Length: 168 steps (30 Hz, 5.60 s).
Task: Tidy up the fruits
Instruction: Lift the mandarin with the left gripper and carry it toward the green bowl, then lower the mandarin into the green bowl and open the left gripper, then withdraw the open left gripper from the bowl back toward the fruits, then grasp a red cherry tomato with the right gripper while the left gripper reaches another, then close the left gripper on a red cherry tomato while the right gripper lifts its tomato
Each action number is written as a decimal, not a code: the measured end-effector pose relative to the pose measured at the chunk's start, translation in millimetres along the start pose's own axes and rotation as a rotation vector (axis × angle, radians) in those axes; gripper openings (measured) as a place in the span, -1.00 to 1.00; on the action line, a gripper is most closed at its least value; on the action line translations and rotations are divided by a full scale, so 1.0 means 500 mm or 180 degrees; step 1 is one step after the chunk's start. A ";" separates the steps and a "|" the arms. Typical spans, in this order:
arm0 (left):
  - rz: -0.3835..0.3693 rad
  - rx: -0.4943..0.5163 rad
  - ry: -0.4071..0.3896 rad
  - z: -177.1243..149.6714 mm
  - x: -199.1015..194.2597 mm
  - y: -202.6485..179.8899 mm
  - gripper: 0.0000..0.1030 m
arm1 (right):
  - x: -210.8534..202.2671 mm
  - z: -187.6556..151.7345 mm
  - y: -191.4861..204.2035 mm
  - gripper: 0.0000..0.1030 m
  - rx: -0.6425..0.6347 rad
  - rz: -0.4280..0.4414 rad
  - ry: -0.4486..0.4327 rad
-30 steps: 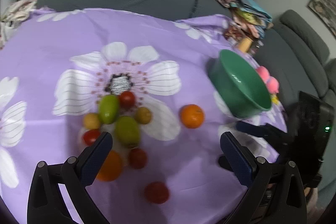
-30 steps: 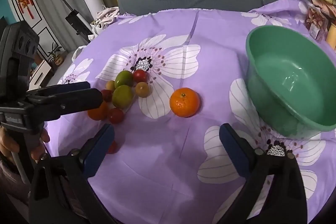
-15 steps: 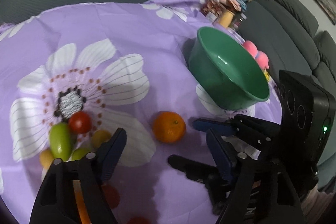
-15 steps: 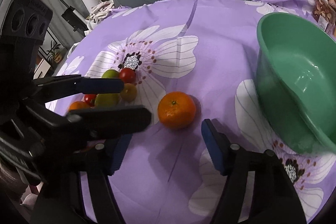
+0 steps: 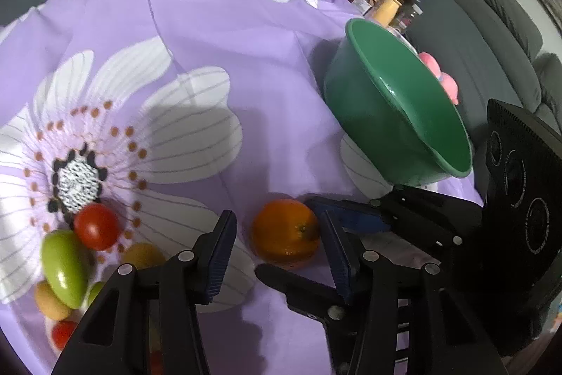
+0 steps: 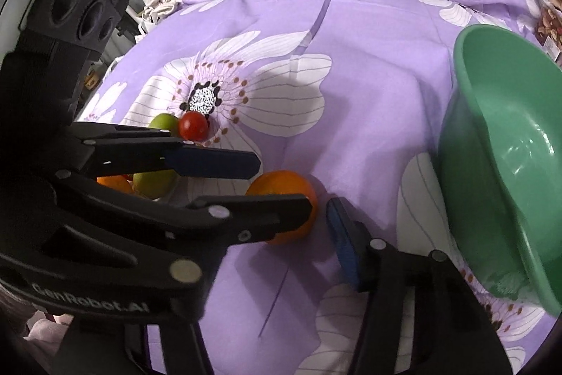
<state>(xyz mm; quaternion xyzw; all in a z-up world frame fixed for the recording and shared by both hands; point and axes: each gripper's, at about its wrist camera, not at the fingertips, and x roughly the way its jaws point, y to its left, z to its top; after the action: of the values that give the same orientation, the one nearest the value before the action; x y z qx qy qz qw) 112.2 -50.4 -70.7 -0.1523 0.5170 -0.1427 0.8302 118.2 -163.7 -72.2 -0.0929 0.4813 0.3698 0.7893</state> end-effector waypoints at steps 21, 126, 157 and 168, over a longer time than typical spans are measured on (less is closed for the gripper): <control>0.0121 0.0216 -0.0197 -0.016 -0.072 -0.075 -0.16 | -0.068 -0.025 0.029 -0.16 -0.0132 -0.0050 -0.0392; 0.0033 -0.0421 -0.0601 -0.219 -0.264 0.077 0.73 | -0.084 -0.132 0.170 0.26 -0.0643 0.0506 -0.0112; 0.0341 -0.0245 -0.0249 -0.166 -0.144 0.029 0.22 | -0.058 -0.126 0.076 -0.37 -0.0273 0.0442 -0.0041; 0.0753 -0.0187 -0.0150 -0.147 -0.100 0.020 0.04 | -0.078 -0.138 0.066 -0.37 -0.0283 0.0526 -0.0180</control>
<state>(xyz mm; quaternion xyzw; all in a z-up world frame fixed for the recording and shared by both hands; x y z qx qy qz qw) 25.3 -29.2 -64.9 -0.1178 0.5156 -0.0250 0.8483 38.0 -194.2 -68.5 -0.0773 0.4480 0.4571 0.7645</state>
